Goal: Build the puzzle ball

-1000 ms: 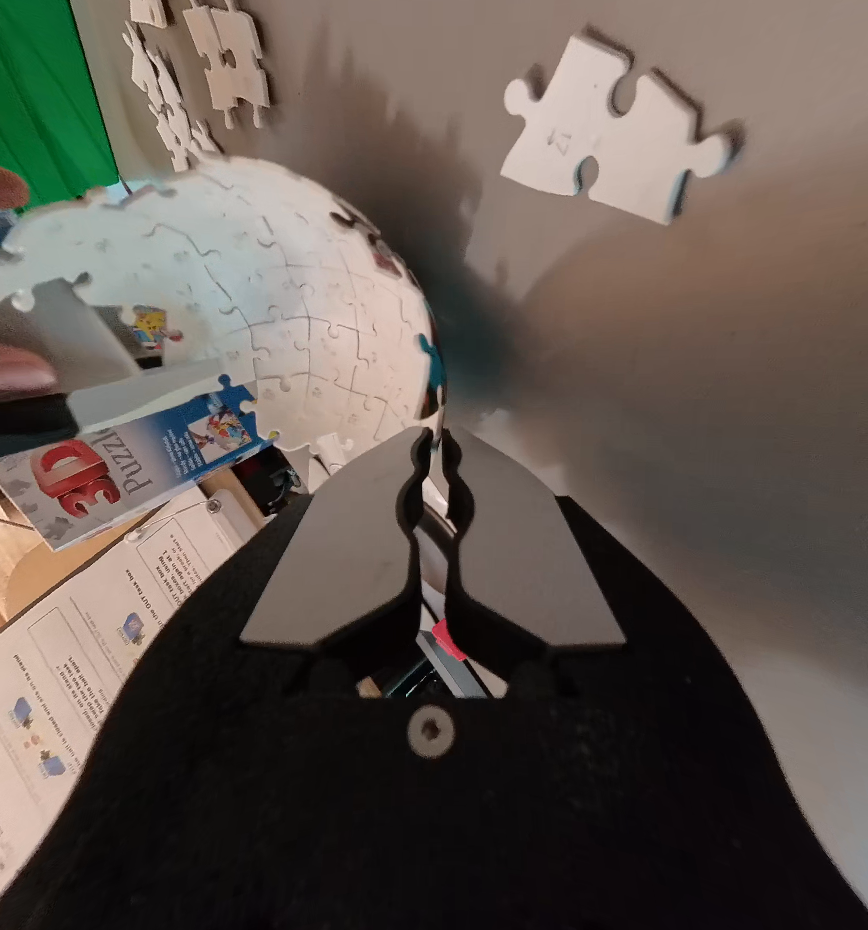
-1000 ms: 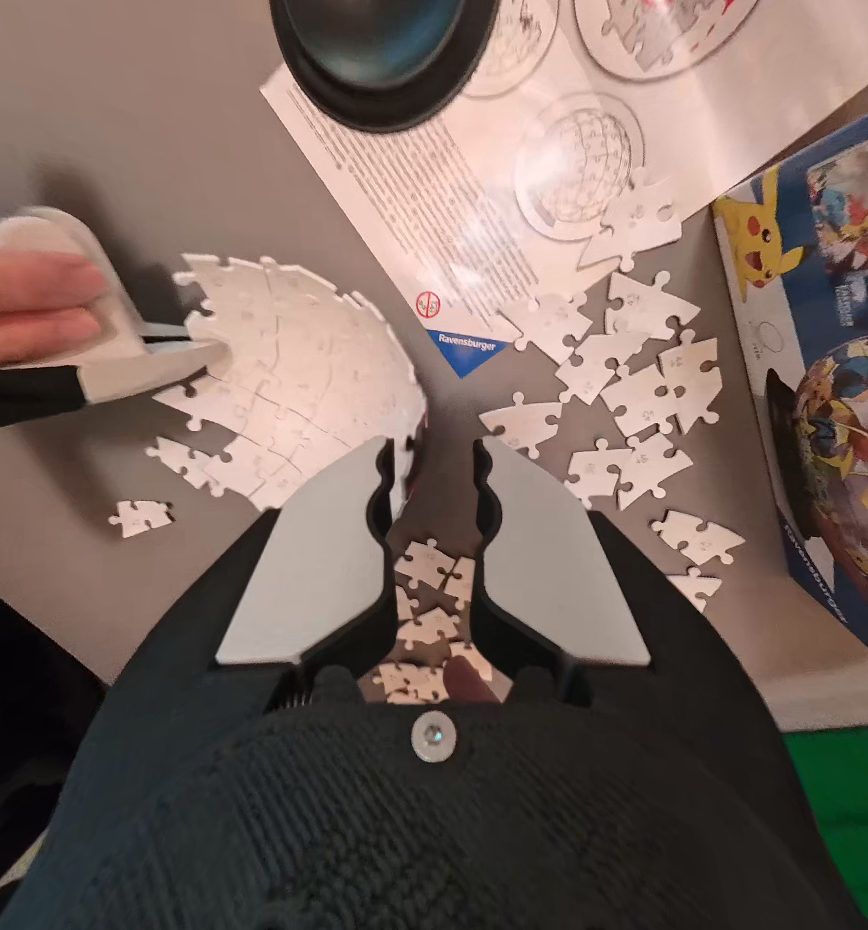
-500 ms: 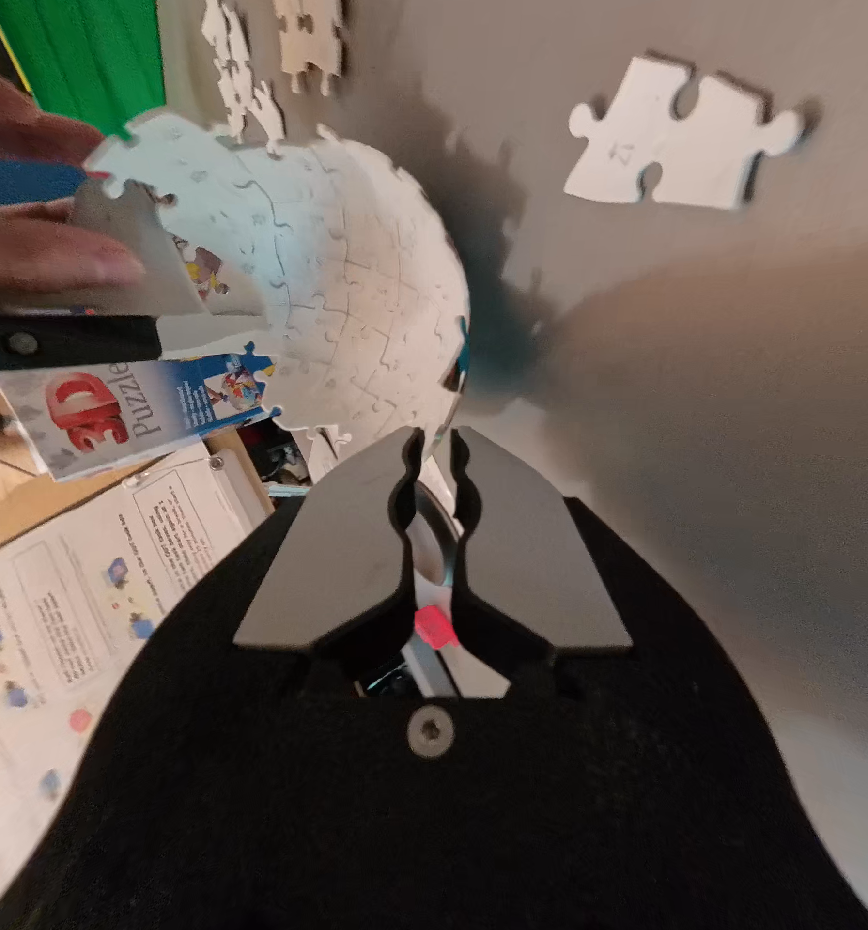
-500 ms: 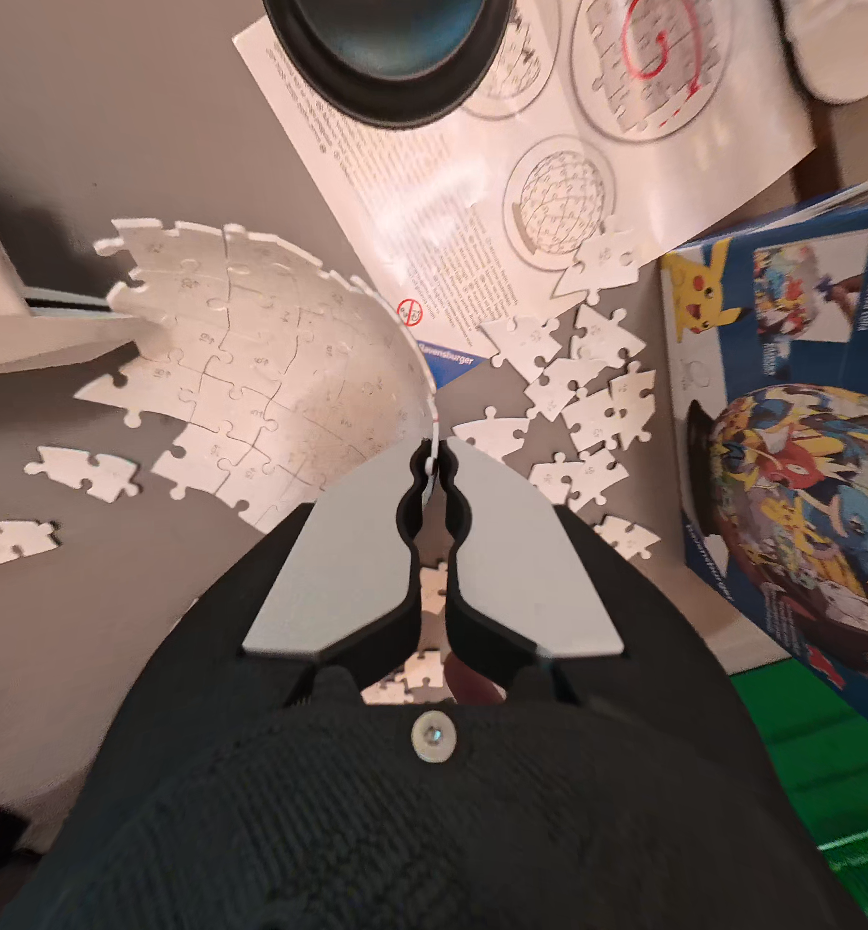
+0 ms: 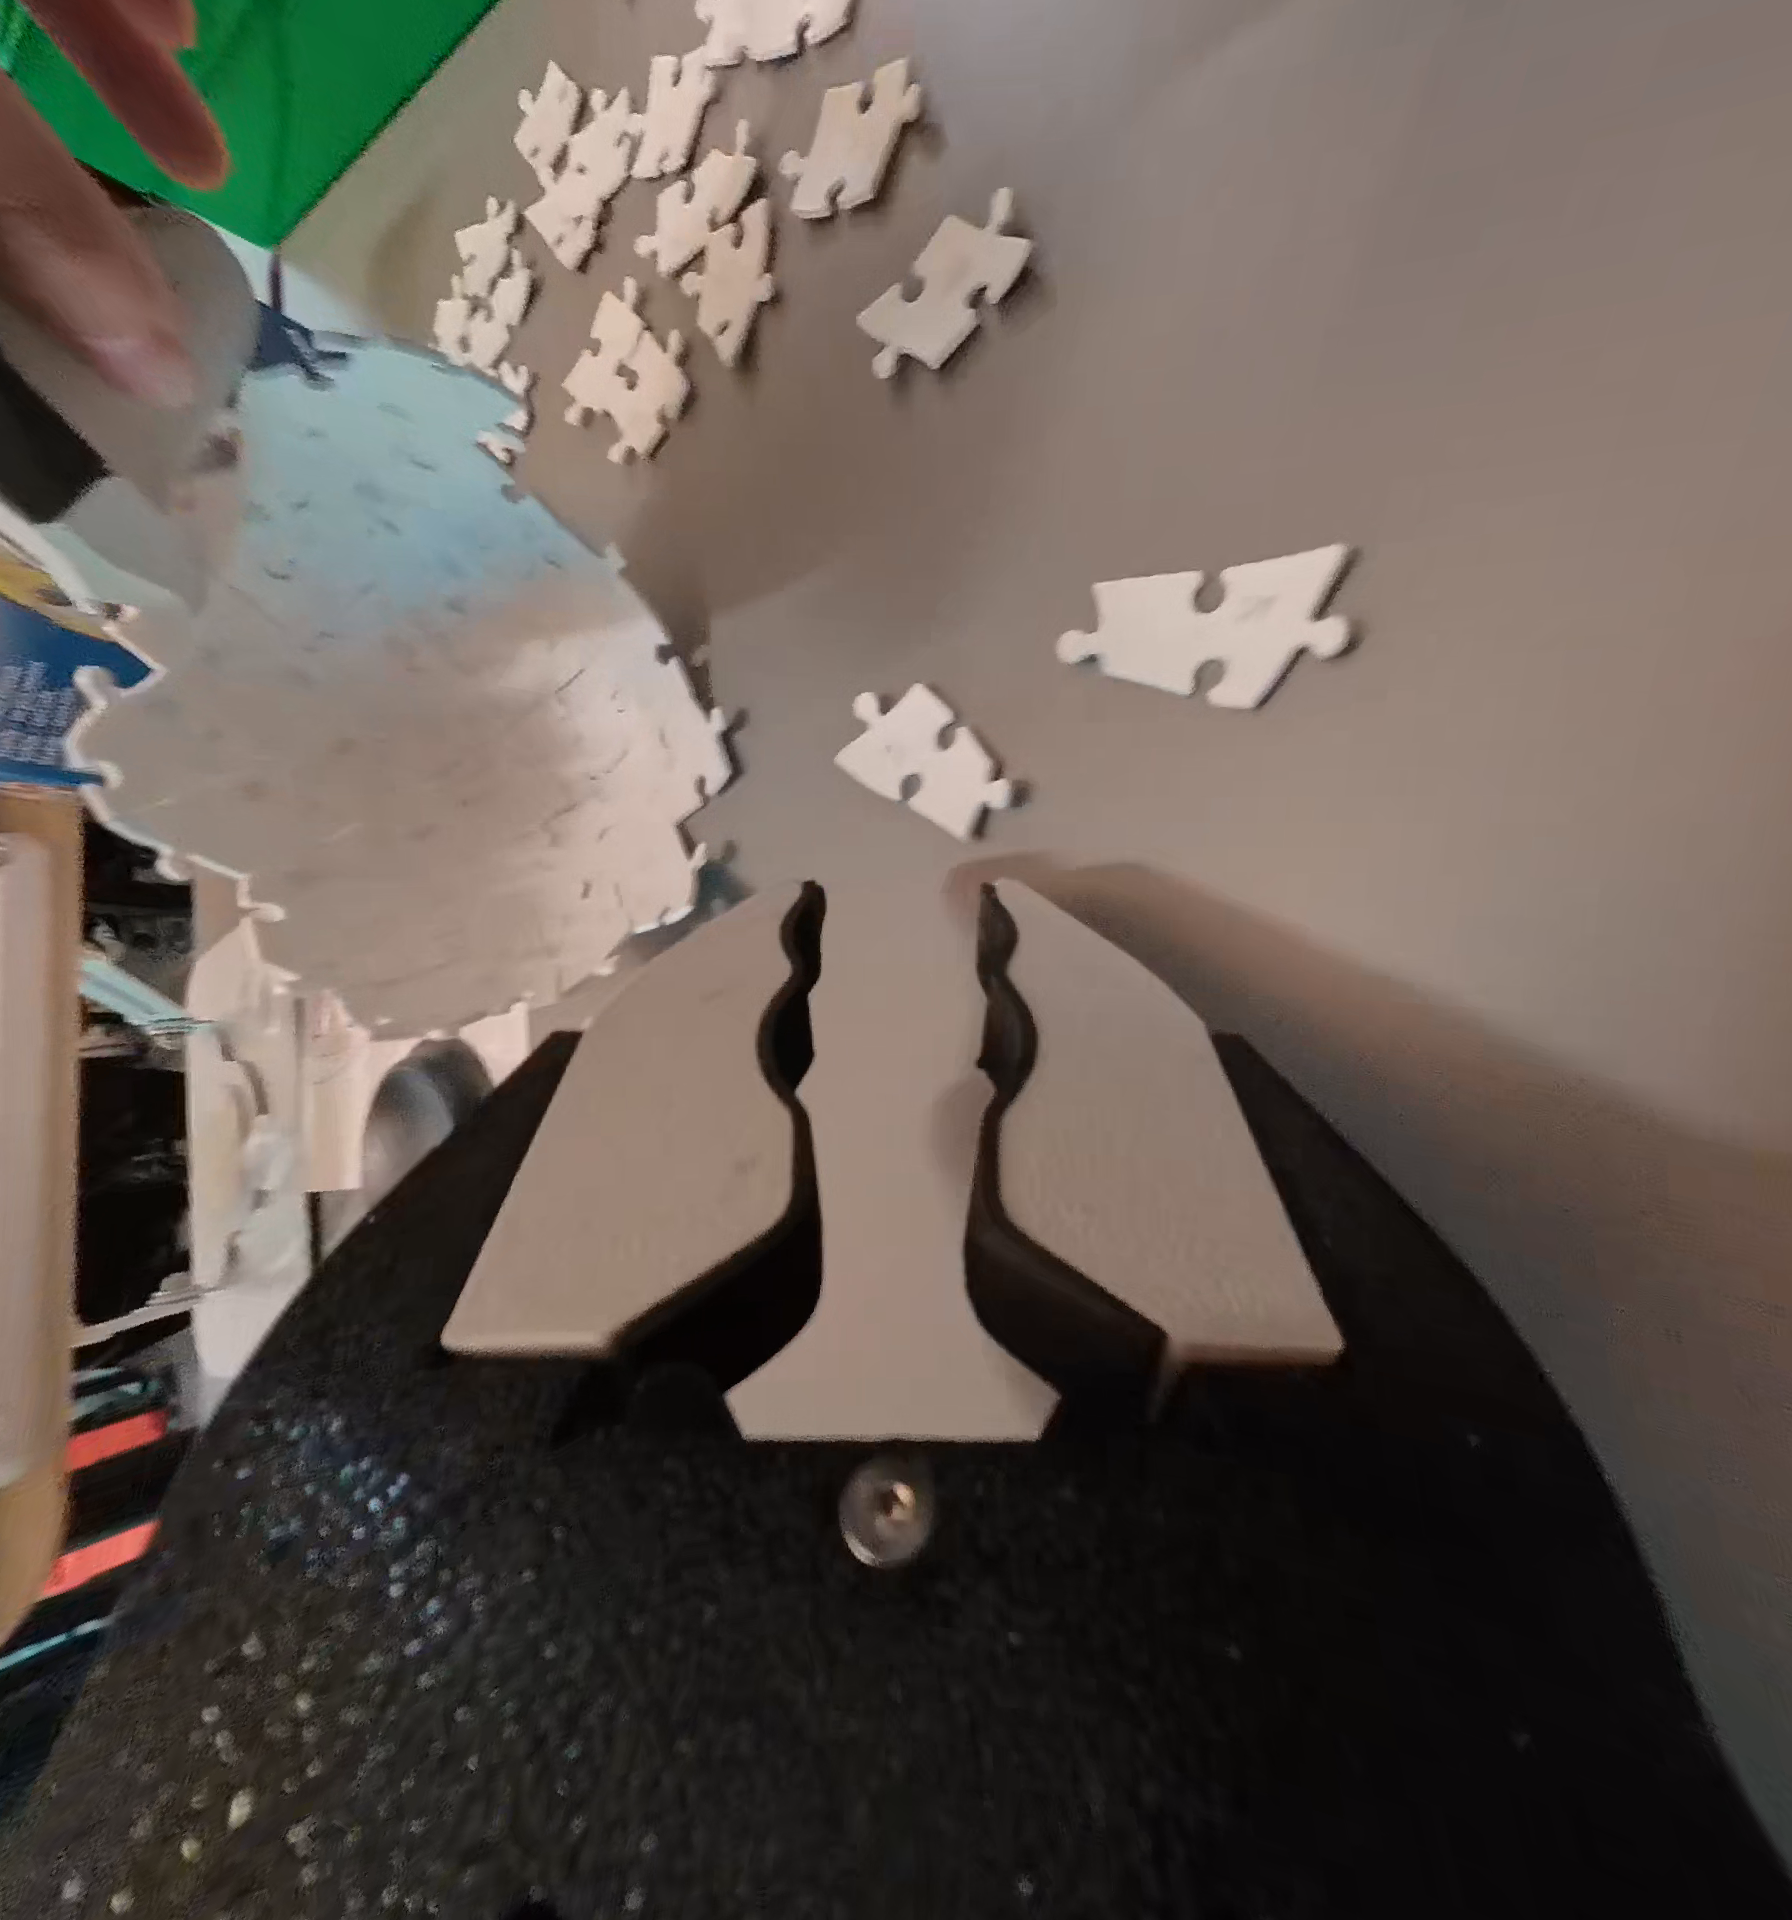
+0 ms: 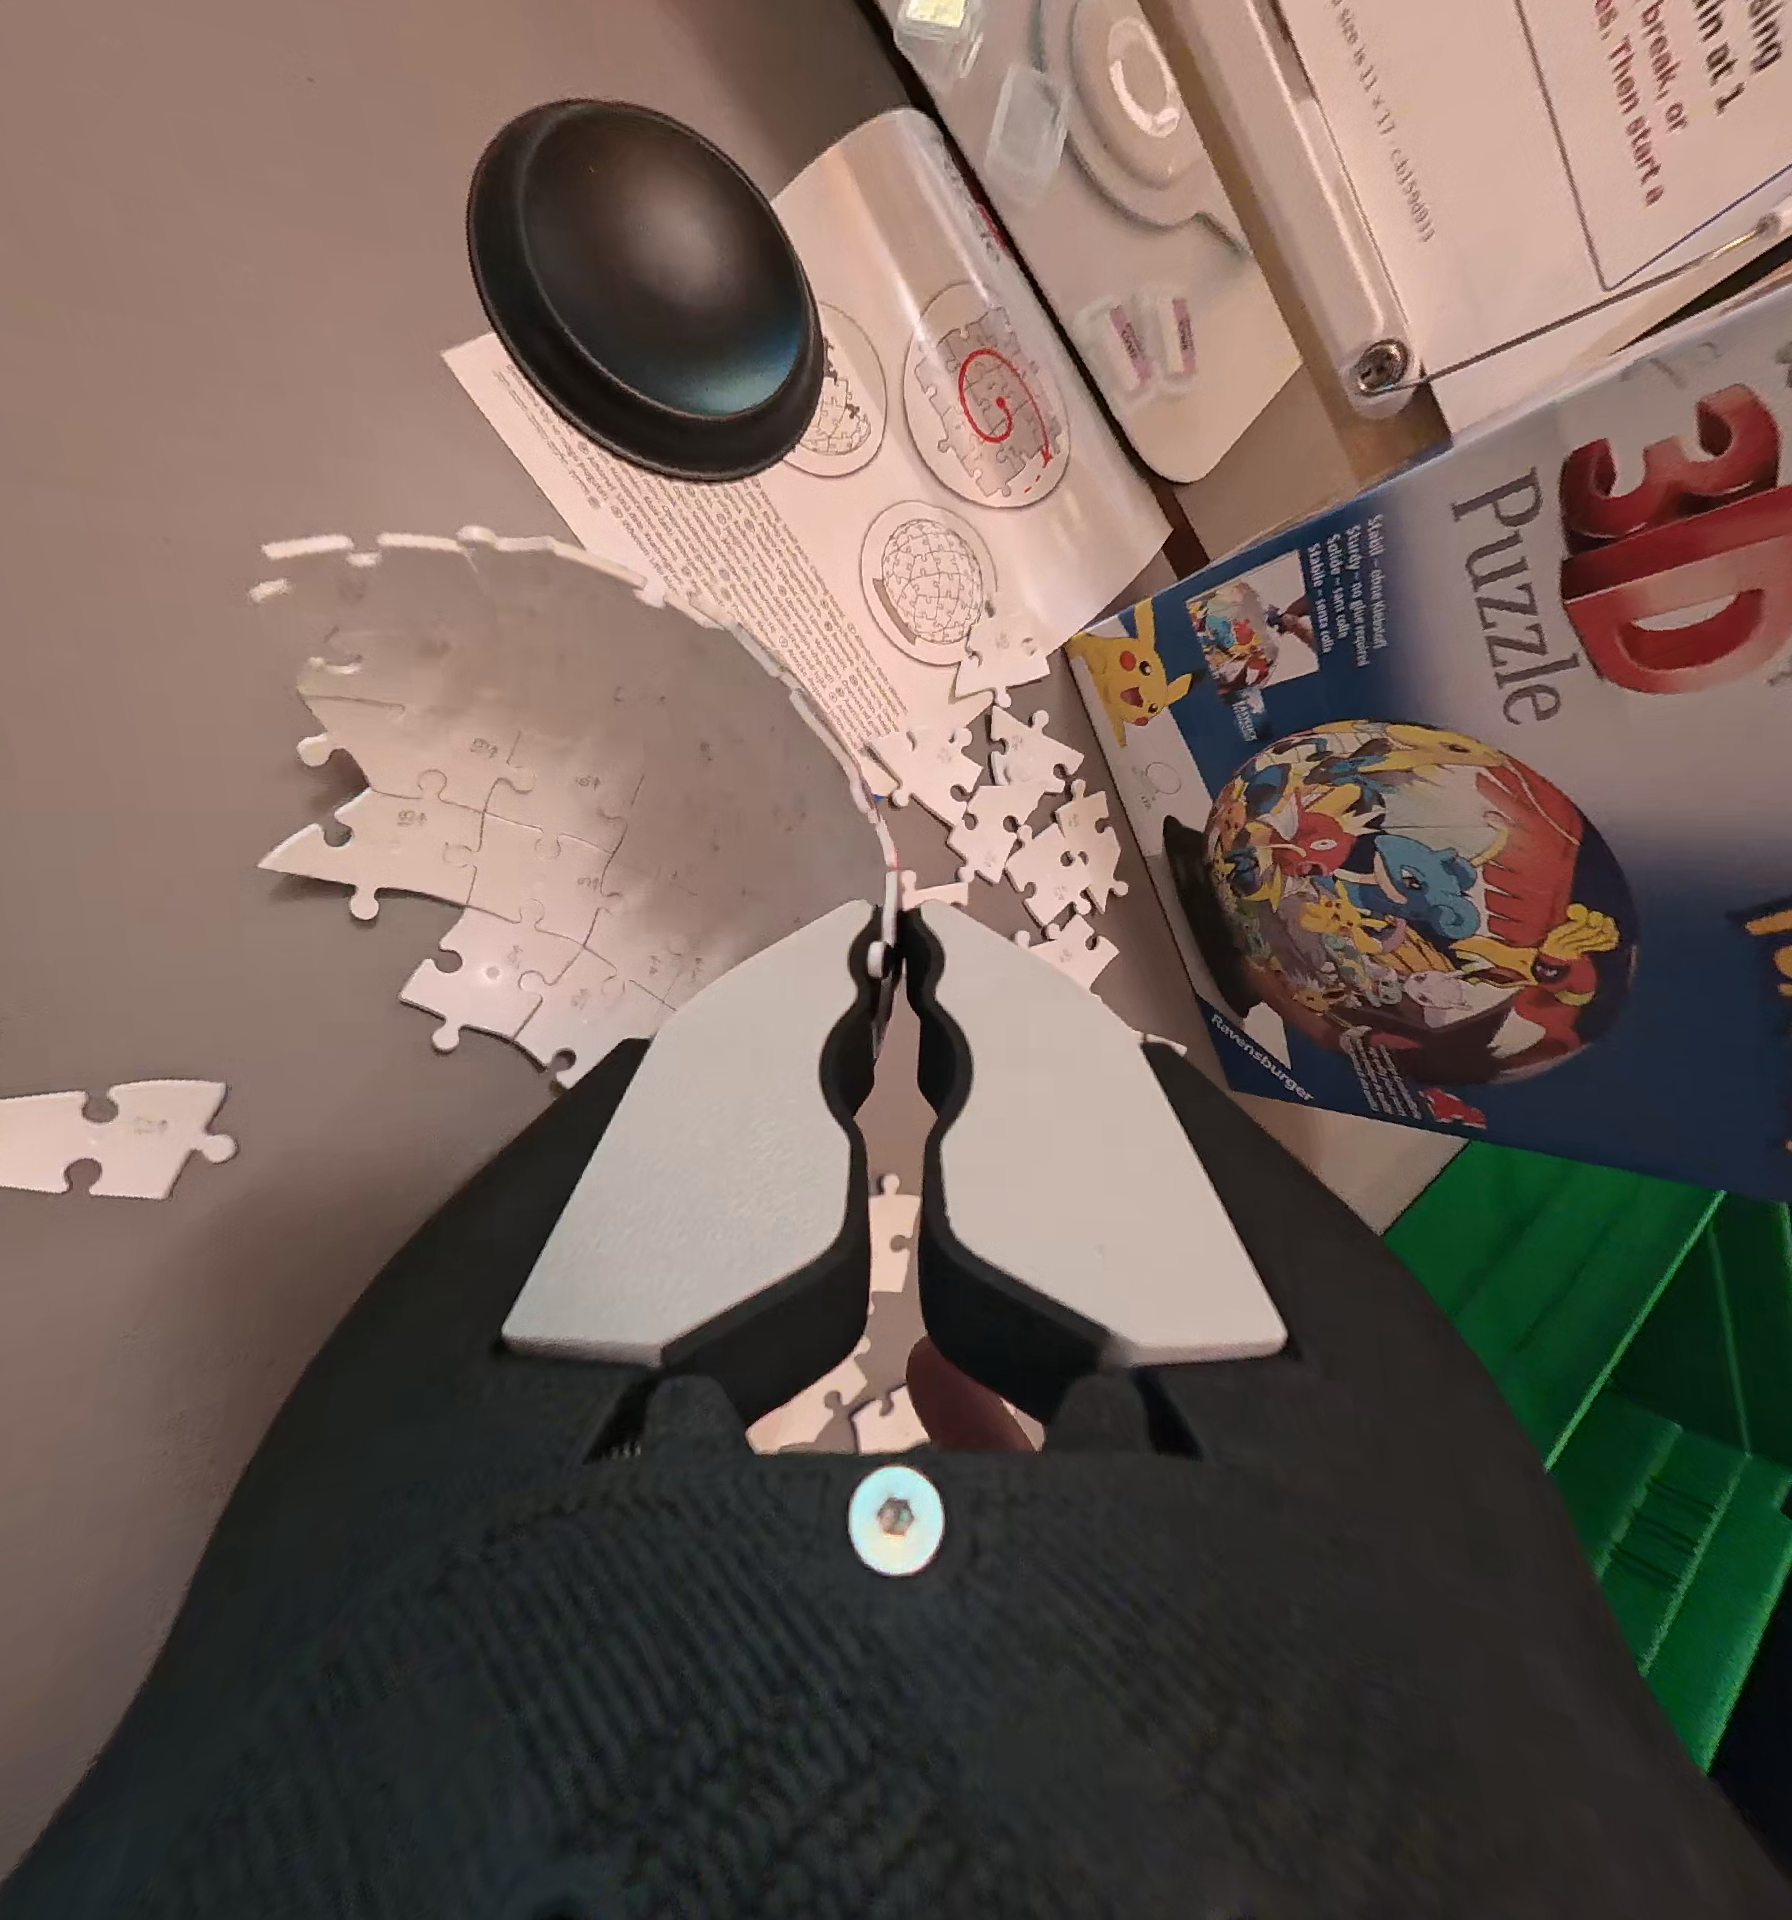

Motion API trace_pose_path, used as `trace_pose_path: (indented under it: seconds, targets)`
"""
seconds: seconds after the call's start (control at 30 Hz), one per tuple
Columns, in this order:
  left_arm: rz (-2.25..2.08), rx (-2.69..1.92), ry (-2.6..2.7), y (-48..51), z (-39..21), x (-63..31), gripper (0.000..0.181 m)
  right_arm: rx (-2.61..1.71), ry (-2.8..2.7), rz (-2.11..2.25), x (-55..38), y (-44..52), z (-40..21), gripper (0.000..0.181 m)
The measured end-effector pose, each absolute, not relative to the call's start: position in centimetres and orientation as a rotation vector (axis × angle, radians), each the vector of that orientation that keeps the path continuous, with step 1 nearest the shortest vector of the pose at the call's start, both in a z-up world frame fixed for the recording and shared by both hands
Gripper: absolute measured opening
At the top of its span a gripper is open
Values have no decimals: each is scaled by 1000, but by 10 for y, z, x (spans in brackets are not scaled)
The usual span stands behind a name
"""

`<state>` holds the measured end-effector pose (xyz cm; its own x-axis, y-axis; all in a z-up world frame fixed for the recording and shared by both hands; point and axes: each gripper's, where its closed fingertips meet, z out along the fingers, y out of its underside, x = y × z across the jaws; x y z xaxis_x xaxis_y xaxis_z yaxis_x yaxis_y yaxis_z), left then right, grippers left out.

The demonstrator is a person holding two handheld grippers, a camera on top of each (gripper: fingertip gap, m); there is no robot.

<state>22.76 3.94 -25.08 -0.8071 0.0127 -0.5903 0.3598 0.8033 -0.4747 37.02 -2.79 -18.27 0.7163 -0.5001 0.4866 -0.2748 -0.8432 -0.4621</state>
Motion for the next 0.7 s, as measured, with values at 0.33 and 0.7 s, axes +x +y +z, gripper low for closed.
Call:
trace_pose_path:
  seconds: [0.33, 0.7]
  targets:
    - [-728, 150, 2492, 16, -267, 222, 25, -2510, 560, -944, 360, -22, -182, 3]
    - [-878, -353, 2615, 14, -271, 229, 35, -2522, 526, -869, 362, -24, -183, 3]
